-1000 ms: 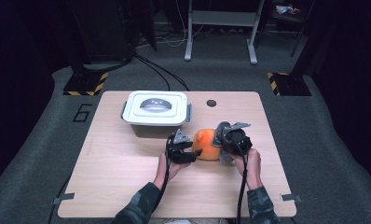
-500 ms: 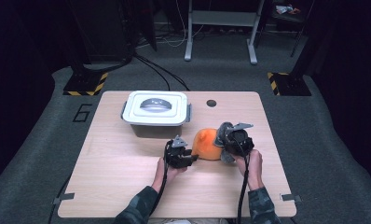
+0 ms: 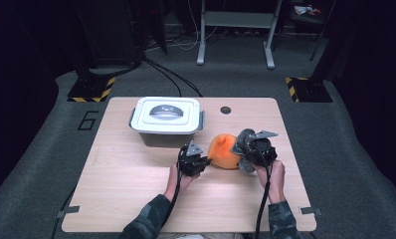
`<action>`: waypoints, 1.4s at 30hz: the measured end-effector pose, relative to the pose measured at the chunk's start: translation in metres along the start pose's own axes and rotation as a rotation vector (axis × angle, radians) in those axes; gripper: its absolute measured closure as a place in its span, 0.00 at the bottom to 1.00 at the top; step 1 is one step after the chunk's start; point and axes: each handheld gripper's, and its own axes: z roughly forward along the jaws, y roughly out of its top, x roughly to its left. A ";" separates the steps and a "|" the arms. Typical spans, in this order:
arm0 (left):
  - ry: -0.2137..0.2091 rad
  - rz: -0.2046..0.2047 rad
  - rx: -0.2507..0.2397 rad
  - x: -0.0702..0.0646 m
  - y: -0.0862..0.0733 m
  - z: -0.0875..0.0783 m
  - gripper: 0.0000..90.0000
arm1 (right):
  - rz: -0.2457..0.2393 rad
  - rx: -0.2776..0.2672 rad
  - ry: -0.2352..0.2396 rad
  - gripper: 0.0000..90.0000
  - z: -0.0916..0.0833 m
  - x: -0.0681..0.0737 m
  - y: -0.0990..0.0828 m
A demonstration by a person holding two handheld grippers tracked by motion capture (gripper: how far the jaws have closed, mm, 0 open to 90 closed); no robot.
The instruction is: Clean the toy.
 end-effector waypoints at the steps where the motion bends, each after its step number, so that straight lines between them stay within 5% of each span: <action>1: 0.000 0.008 0.000 -0.001 0.002 -0.001 0.92 | 0.005 -0.004 -0.001 0.75 -0.002 -0.001 0.000; 13: 0.027 0.083 -0.004 -0.007 0.024 -0.008 0.92 | -0.082 -0.063 0.021 0.75 -0.028 0.021 0.022; 21: 0.025 0.149 -0.004 -0.014 0.033 -0.008 0.92 | -0.176 -0.052 0.022 0.75 -0.022 0.044 0.041; 26: 0.030 0.144 -0.008 -0.011 0.032 -0.007 0.92 | -0.153 0.016 0.006 0.75 -0.004 0.039 0.042; 37: 0.022 0.159 -0.027 -0.014 0.035 -0.005 0.92 | -0.103 0.130 -0.050 0.76 0.000 0.015 0.032; 42: 0.017 0.161 -0.031 -0.015 0.035 -0.004 0.92 | -0.079 0.095 -0.049 0.76 -0.004 0.008 0.027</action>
